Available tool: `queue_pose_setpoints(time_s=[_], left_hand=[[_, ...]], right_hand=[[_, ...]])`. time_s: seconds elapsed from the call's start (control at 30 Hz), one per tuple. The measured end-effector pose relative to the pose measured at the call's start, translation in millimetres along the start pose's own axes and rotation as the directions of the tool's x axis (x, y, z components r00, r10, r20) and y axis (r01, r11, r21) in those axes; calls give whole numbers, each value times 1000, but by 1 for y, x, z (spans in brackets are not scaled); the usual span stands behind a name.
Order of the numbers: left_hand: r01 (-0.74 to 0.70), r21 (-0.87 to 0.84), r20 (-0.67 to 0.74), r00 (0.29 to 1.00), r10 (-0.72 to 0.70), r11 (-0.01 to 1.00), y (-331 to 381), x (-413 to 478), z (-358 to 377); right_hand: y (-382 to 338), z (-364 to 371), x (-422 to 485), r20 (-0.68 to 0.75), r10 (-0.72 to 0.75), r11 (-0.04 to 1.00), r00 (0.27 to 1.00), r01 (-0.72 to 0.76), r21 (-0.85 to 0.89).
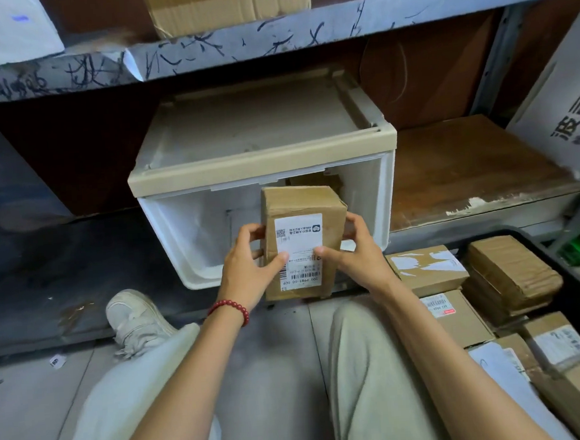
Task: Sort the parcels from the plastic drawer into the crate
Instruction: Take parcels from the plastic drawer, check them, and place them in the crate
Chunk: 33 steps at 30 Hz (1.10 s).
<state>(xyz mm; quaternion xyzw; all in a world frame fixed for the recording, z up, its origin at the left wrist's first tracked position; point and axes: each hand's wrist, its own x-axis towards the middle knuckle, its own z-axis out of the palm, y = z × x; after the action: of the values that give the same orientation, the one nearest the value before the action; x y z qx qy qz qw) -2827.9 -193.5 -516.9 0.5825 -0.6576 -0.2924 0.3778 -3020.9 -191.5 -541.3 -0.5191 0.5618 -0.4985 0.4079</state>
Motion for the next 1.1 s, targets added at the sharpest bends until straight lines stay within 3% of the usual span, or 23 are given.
queue_pose_setpoints(time_s=[0.17, 0.37, 0.73, 0.97, 1.1], left_hand=[[-72, -17, 7, 997, 72, 997, 37, 7, 33], [-89, -73, 201, 974, 102, 993, 78, 7, 90], [-129, -33, 494, 860, 128, 991, 106, -36, 206], [-80, 32, 621, 782, 43, 996, 100, -67, 236], [-159, 144, 706, 708, 12, 977, 90, -74, 240]], right_hand=[[-9, -58, -7, -73, 17, 1000, 997, -15, 21], [7, -125, -39, -217, 95, 995, 971, -84, 60], [66, -197, -118, -497, 245, 969, 832, -198, 146], [100, -220, -165, -503, 362, 922, 785, -380, 70], [113, -218, -177, -468, 419, 878, 779, -478, -9]])
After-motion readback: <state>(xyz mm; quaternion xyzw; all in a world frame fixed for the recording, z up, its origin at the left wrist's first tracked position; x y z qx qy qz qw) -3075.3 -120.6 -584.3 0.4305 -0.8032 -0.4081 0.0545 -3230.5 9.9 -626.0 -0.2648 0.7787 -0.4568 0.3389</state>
